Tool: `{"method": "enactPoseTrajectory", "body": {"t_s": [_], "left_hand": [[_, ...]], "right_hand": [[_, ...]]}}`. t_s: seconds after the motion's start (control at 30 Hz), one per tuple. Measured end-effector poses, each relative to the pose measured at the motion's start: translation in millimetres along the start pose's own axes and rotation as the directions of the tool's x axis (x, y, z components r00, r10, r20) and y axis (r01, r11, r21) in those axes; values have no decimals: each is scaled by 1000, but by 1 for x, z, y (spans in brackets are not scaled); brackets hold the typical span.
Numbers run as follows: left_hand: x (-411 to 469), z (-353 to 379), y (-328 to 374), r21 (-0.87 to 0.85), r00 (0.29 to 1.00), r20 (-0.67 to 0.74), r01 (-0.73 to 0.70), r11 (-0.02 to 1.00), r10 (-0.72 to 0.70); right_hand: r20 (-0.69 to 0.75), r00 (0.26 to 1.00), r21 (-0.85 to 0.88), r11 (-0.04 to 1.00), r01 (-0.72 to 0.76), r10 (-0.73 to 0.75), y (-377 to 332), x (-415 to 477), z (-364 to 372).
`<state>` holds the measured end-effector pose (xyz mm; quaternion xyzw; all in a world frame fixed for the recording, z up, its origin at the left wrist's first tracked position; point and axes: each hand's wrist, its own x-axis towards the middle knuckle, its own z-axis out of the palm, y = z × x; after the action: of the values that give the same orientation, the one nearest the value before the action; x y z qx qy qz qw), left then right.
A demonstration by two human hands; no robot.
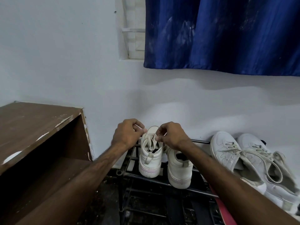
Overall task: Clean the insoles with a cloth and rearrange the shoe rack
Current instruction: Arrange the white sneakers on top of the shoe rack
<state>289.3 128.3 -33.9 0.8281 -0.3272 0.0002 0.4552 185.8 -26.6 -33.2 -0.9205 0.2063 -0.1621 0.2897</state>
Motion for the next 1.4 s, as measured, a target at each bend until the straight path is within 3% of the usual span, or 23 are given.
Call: {"method": "enactPoseTrajectory", "body": {"t_s": [0.13,0.23,0.37,0.43,0.57,0.63,0.7,0.77,0.87,1.0,1.13,1.4], "left_hand": [[0,20,-7,156,975,210,42,987,-74],[2,28,-6,230,979,191,19,973,-64],[6,33,-8,396,990,143,-66,916,9],[12,31,-8,435,983,184,-80,897,-2],[18,23,13,569,943,325,-138,811,-67],[13,24,31,691,957,272,-269,671,104],[0,35,49,695,907,292,-419,584,303],[-11,54,55,572,861,381,-505,646,336],[-18,80,52,344,850,464,-432,834,249],[-18,89,53,280,931,322,-266,922,171],[-16,95,55,337,971,215,-172,926,102],[-13,87,60,446,972,233,-89,891,-20]], "right_hand": [[6,999,4,999,43,-43,-1,6,-13],[-44,999,-22,1000,22,-23,8,9,-34],[4,999,-115,992,-46,47,32,1,-52],[25,996,-133,988,-76,80,47,-7,-60],[156,974,55,983,-176,166,79,-29,-74],[278,946,209,951,-228,166,89,-43,-74],[313,939,279,932,-232,140,94,-54,-72],[247,961,312,929,-199,123,94,-57,-69],[140,979,297,937,-183,147,89,-53,-68],[102,973,274,934,-227,207,85,-51,-66],[110,945,376,867,-327,309,79,-55,-66],[286,907,338,854,-396,308,70,-62,-72]]}}
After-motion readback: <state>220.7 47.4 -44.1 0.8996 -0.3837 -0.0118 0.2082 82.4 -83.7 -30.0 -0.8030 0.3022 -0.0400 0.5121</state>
